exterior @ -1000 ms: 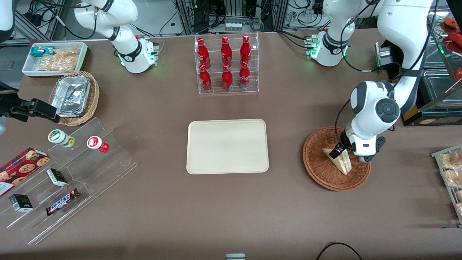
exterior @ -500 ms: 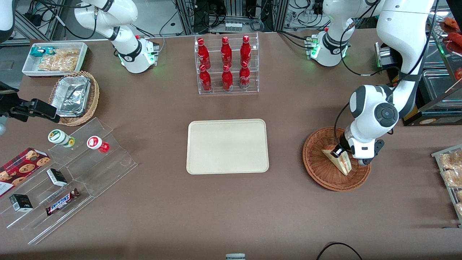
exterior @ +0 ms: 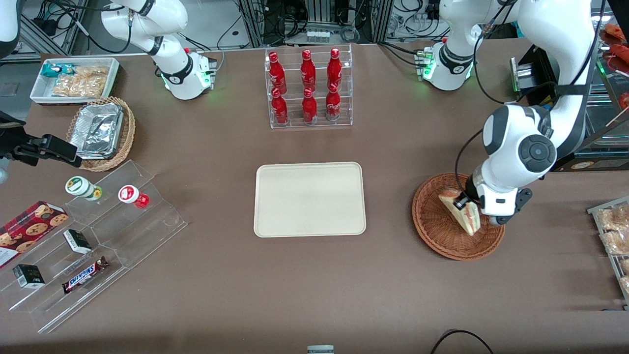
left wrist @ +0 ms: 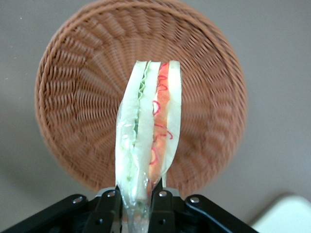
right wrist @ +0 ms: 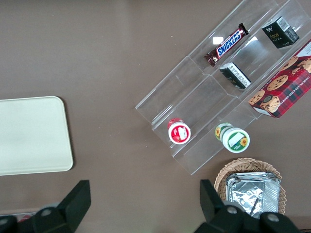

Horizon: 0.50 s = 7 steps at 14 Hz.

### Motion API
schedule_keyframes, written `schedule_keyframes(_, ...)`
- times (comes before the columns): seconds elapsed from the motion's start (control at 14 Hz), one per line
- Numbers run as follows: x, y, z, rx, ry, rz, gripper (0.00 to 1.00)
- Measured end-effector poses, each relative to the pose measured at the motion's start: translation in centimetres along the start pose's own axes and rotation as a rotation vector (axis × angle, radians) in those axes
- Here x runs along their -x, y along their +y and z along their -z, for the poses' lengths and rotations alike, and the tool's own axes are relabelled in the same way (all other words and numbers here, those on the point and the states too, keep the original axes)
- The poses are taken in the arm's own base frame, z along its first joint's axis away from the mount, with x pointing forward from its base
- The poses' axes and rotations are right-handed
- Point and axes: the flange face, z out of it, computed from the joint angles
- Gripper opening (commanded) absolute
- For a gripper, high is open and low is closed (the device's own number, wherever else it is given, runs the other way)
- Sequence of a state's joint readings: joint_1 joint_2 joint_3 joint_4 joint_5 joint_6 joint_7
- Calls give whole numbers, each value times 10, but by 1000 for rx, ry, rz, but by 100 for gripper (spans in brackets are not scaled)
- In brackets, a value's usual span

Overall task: Place sandwich from basket to tray
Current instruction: 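Lift the sandwich and carry it over the cream tray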

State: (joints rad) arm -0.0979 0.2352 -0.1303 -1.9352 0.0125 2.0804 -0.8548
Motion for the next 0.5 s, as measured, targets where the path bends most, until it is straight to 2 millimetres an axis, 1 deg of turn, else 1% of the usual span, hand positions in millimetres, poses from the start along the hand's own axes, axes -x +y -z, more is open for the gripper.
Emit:
schedule_keyframes(0.07,16,17,12,-7,-1,-82,16)
schedule_keyframes(0.14,32,34,18,-7,2,-161,16)
schedule_keyframes(0.21,49,52,18,-7,5,-228,16)
schedule_keyframes(0.36,85,89,8,-11,2,-316,15)
schedule_keyframes(0.5,116,125,-4,-14,-4,-377,14)
